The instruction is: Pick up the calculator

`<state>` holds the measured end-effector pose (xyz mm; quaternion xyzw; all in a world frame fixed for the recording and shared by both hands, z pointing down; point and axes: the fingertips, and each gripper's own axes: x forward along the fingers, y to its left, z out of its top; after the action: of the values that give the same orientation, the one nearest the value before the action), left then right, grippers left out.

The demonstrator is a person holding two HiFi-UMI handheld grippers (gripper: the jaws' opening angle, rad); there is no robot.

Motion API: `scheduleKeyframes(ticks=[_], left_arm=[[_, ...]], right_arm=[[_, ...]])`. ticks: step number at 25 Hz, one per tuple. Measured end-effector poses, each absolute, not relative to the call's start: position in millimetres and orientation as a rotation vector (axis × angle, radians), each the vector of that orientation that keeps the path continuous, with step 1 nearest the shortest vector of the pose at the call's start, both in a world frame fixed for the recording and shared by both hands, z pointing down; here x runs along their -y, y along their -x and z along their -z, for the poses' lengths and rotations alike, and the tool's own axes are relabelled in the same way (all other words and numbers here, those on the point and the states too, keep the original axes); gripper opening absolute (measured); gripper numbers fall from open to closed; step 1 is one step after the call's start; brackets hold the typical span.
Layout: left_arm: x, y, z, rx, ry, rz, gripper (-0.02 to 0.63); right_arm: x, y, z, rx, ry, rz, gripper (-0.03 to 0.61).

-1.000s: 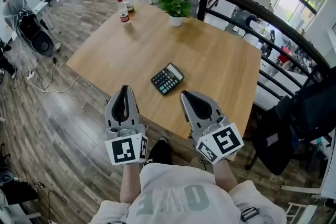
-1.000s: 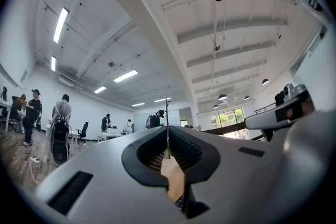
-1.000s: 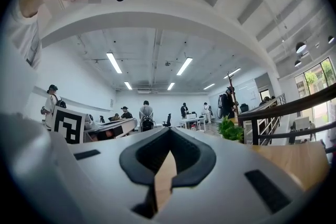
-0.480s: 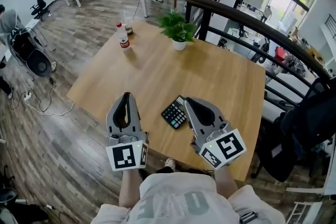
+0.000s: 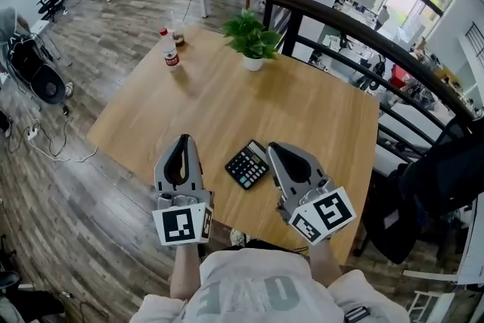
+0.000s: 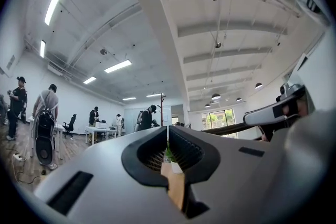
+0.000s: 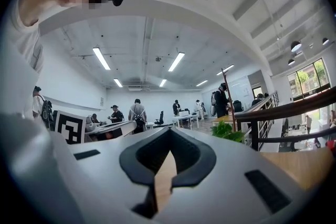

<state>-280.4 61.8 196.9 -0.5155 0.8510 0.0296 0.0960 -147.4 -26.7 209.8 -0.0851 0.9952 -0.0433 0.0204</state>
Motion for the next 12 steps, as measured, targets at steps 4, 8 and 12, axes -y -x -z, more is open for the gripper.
scheduleKeyframes(ticks=[4,8,12], left_arm=[[-49,272,-194,-2.501,1.542,-0.063,0.018],[-41,265,-190,-2.482,1.560,-0.054,0.018],[-34,253,-192,-2.462,1.593,-0.055,0.018]], right_arm=[[39,147,-211,-3.072,0.262,0.162,0.018],[49,145,-212,-3.060,0.277,0.188,0.018],[55,141,-214,-3.047,0.301,0.205,0.018]])
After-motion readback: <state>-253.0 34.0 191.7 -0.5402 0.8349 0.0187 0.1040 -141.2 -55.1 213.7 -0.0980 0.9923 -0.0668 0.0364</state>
